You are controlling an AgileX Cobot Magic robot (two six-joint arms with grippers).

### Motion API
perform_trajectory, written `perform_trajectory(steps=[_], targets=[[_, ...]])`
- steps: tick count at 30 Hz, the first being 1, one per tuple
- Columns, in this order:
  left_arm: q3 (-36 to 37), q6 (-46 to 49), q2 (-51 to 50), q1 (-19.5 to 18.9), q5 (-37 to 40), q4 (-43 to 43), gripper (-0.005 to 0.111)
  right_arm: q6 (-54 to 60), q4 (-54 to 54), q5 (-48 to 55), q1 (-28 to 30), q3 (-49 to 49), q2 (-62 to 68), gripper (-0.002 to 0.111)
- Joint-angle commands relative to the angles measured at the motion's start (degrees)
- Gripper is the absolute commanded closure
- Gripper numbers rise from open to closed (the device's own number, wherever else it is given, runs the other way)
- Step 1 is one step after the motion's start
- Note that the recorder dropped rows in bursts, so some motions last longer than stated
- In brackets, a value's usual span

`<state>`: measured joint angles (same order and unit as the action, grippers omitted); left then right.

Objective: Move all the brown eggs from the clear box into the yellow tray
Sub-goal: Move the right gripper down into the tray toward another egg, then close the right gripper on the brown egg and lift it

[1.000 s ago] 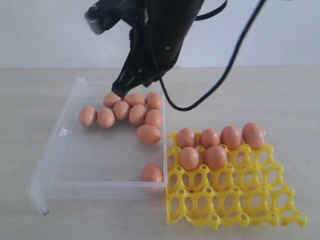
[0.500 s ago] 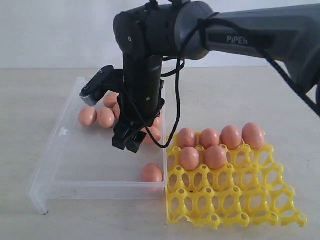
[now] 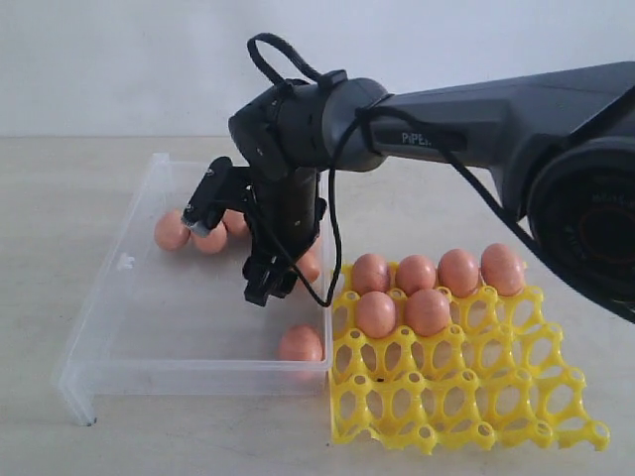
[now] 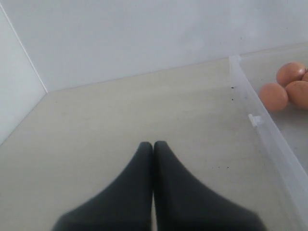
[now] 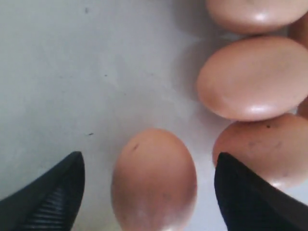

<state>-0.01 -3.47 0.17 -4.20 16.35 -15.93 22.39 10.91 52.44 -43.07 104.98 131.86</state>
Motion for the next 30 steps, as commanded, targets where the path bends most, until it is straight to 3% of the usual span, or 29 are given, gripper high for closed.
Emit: perform_trajectory(steps=[1, 2, 3, 4, 5, 6, 18, 21, 24, 30], targets=[[0.0, 0.1, -0.2, 0.2, -0.3, 0.5, 0.111, -4.6, 0.0, -0.4, 2.0, 0.3, 1.6, 0.038], [0.0, 0.1, -0.2, 0.2, -0.3, 0.5, 0.111, -6.4, 0.0, -0.4, 2.2, 0.3, 1.6, 0.04], [0.0, 0.1, -0.2, 0.2, -0.3, 0.5, 0.111, -11.2, 0.1, -0.2, 2.7, 0.3, 1.5, 0.057], [0.0, 0.1, -0.2, 0.2, -0.3, 0.5, 0.111, -13.0, 0.3, 0.2, 2.7, 0.3, 1.4, 0.084], [0.0, 0.1, -0.2, 0.2, -0.3, 0.5, 0.111, -13.0, 0.3, 0.5, 2.7, 0.3, 0.9, 0.103], [0.0, 0.1, -0.2, 0.2, -0.3, 0.5, 0.111, -13.5, -0.2, 0.7, 2.6, 0.3, 0.3, 0.107], [0.0, 0.1, -0.2, 0.2, -0.3, 0.5, 0.111, -15.5, -23.6, -5.6, 2.4, 0.3, -17.2, 0.107], [0.0, 0.1, -0.2, 0.2, 0.0, 0.5, 0.111, -19.4, -24.8, -6.7, 2.4, -2.1, -22.5, 0.107], [0.0, 0.1, -0.2, 0.2, 0.0, 0.5, 0.111, -19.8, -24.2, -15.6, 2.5, -12.5, -31.8, 0.107], [0.0, 0.1, -0.2, 0.2, 0.4, 0.5, 0.111, -23.9, -13.2, -49.2, 5.5, -52.4, -54.6, 0.107]])
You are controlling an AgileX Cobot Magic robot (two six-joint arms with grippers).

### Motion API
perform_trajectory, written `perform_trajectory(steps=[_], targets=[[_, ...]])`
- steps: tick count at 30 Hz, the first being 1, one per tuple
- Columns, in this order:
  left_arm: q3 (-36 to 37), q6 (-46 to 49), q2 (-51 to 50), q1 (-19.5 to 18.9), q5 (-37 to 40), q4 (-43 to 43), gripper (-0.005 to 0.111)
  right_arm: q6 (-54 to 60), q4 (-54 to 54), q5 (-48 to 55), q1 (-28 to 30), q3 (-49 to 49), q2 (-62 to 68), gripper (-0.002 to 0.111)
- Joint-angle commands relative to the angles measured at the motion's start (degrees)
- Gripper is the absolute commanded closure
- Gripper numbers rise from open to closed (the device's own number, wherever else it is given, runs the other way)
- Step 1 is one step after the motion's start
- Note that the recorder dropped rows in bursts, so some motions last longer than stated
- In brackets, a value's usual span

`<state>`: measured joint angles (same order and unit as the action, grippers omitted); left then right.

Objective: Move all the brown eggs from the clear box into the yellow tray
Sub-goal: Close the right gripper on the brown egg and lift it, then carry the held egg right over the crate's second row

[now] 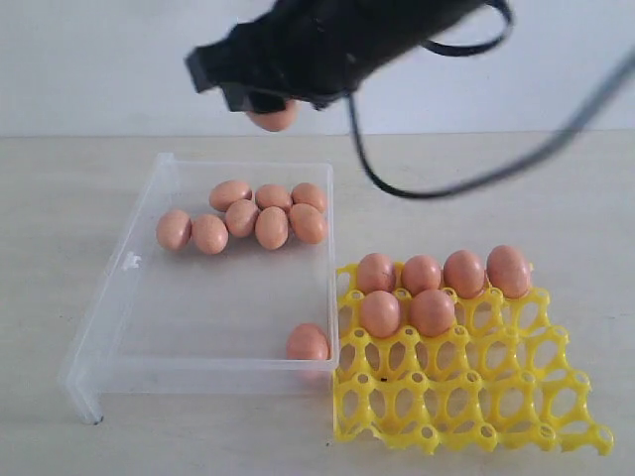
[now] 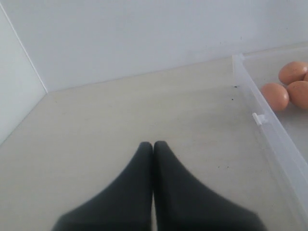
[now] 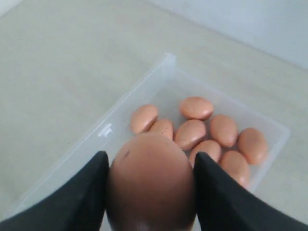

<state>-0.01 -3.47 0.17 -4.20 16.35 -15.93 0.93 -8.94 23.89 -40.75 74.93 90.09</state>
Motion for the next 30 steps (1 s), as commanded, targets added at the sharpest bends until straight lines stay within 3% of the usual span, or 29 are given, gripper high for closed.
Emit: perform_trajectory(steps=[1, 3, 6, 8, 10, 15, 19, 23, 25, 27, 30], targets=[[0.0, 0.1, -0.2, 0.2, 0.7, 0.5, 0.111, -2.4, 6.4, -27.8, 5.5, -29.4, -15.9, 0.107], [0.0, 0.1, -0.2, 0.2, 1.1, 0.7, 0.111, -2.5, 3.0, -40.8, 11.1, -40.6, -20.9, 0.107], [0.0, 0.1, -0.2, 0.2, 1.8, 0.7, 0.111, -6.5, -13.1, -57.0, 20.9, -52.1, -25.5, 0.107], [0.0, 0.1, -0.2, 0.2, 2.1, 0.5, 0.111, -12.5, -24.2, -60.9, 25.0, -55.7, -27.2, 0.108], [0.0, 0.1, -0.2, 0.2, 2.1, 0.3, 0.109, -18.7, -23.7, -60.5, 26.9, -56.5, -27.5, 0.109], [0.0, 0.1, -0.2, 0.2, 2.1, 0.3, 0.087, -34.6, 17.1, -59.9, 29.0, -52.4, -24.2, 0.109], [0.0, 0.1, -0.2, 0.2, 2.1, 0.4, 0.084, -59.4, 48.2, -61.8, 34.7, -44.7, -17.0, 0.109], [0.0, 0.1, -0.2, 0.2, 2.1, 0.4, 0.085, -85.1, 81.5, -85.9, 44.0, -33.1, -6.1, 0.109], [0.0, 0.1, -0.2, 0.2, 2.1, 0.4, 0.087, -89.9, 89.5, -93.9, 46.4, -28.3, -1.3, 0.109], [0.0, 0.1, -0.2, 0.2, 2.1, 0.4, 0.089, -94.4, 97.3, -93.9, 47.4, -25.8, 1.3, 0.109], [0.0, 0.1, -0.2, 0.2, 2.2, 0.4, 0.092, -92.7, 103.1, -93.9, 47.5, -26.6, 2.1, 0.109]])
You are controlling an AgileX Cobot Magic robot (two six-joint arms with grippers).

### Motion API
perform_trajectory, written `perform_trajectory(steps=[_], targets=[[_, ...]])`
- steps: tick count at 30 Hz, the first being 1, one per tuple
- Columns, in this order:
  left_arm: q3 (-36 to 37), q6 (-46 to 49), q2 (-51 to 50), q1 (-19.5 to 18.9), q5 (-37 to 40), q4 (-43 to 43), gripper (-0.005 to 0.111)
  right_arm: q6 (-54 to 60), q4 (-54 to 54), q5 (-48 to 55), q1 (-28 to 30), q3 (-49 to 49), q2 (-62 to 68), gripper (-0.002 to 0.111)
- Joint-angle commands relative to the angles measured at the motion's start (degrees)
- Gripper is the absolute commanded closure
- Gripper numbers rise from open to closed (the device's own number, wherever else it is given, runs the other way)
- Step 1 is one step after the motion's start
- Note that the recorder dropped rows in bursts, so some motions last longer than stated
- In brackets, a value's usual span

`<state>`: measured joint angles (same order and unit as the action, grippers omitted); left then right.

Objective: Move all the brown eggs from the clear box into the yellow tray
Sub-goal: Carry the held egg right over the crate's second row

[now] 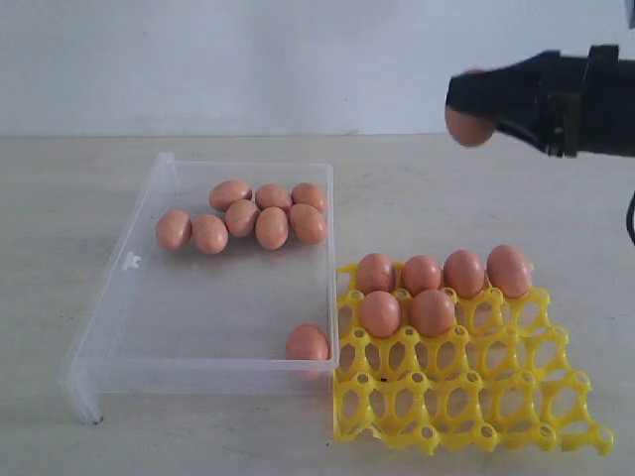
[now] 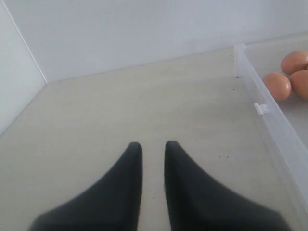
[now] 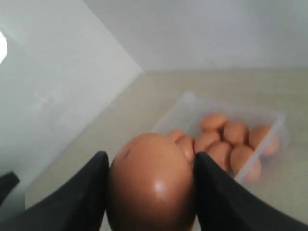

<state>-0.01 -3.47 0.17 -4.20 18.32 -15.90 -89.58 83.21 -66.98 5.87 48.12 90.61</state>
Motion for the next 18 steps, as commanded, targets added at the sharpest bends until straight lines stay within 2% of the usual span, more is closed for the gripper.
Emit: perform_trajectory(steps=[1, 5, 9, 13, 15, 18], targets=[[0.0, 0.1, -0.2, 0.2, 0.2, 0.4, 0.093, -1.3, 11.1, -3.0, 0.9, -0.9, 1.5, 0.109], [0.0, 0.1, -0.2, 0.2, 0.2, 0.4, 0.097, 5.1, 12.4, -3.0, 0.9, -6.6, 1.3, 0.109], [0.0, 0.1, -0.2, 0.2, 0.2, 0.4, 0.101, 9.7, 11.3, 9.1, 0.9, -11.3, 1.3, 0.109], [0.0, 0.1, -0.2, 0.2, 0.3, 0.4, 0.106, 10.9, 10.2, 18.5, 0.9, -11.5, 1.4, 0.109], [0.0, 0.1, -0.2, 0.2, 0.3, 0.4, 0.111, 10.9, 10.2, 19.9, 0.9, -11.5, 1.8, 0.109], [0.0, 0.1, -0.2, 0.2, 0.3, 0.4, 0.111, 11.3, 9.4, 19.8, 0.8, -11.5, 2.9, 0.109]])
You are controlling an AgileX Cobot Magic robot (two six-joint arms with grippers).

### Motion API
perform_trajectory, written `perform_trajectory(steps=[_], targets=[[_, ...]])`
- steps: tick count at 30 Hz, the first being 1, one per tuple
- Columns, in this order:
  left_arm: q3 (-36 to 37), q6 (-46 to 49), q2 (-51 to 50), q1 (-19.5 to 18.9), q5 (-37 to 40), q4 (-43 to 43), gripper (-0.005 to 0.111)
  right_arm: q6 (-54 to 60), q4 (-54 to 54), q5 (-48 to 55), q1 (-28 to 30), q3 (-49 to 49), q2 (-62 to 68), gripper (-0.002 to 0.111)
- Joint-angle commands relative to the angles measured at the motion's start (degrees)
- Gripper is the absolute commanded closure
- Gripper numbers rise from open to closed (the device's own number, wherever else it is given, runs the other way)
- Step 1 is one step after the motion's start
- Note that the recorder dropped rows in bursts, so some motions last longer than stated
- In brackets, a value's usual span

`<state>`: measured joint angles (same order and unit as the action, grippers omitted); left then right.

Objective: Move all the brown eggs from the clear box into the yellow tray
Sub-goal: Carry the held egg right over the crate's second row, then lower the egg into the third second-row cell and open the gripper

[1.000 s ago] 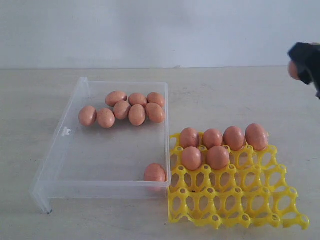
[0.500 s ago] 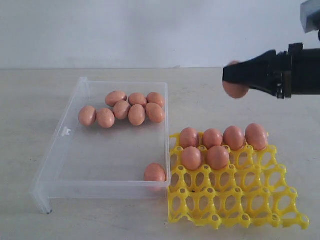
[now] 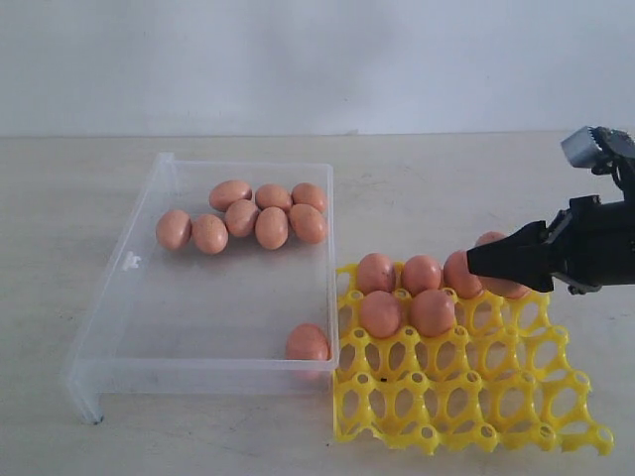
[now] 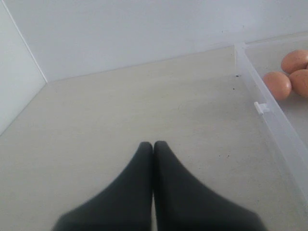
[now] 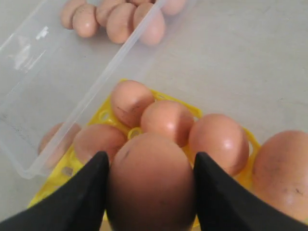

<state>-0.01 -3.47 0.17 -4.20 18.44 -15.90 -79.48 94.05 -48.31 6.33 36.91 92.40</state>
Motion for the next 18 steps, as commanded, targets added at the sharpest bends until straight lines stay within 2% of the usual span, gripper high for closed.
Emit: perform_trajectory(steps=[1, 11, 18], targets=[[0.0, 0.1, -0.2, 0.2, 0.1, 0.4, 0.111, 1.8, -1.8, 1.0, 0.1, -0.2, 1.7, 0.109], [0.0, 0.1, -0.2, 0.2, 0.2, 0.4, 0.111, 8.3, -3.9, 1.8, -3.7, -0.2, 5.6, 0.109], [0.0, 0.1, -0.2, 0.2, 0.4, -0.4, 0.111, 9.6, -4.9, 3.8, -4.1, -0.2, 5.6, 0.109]])
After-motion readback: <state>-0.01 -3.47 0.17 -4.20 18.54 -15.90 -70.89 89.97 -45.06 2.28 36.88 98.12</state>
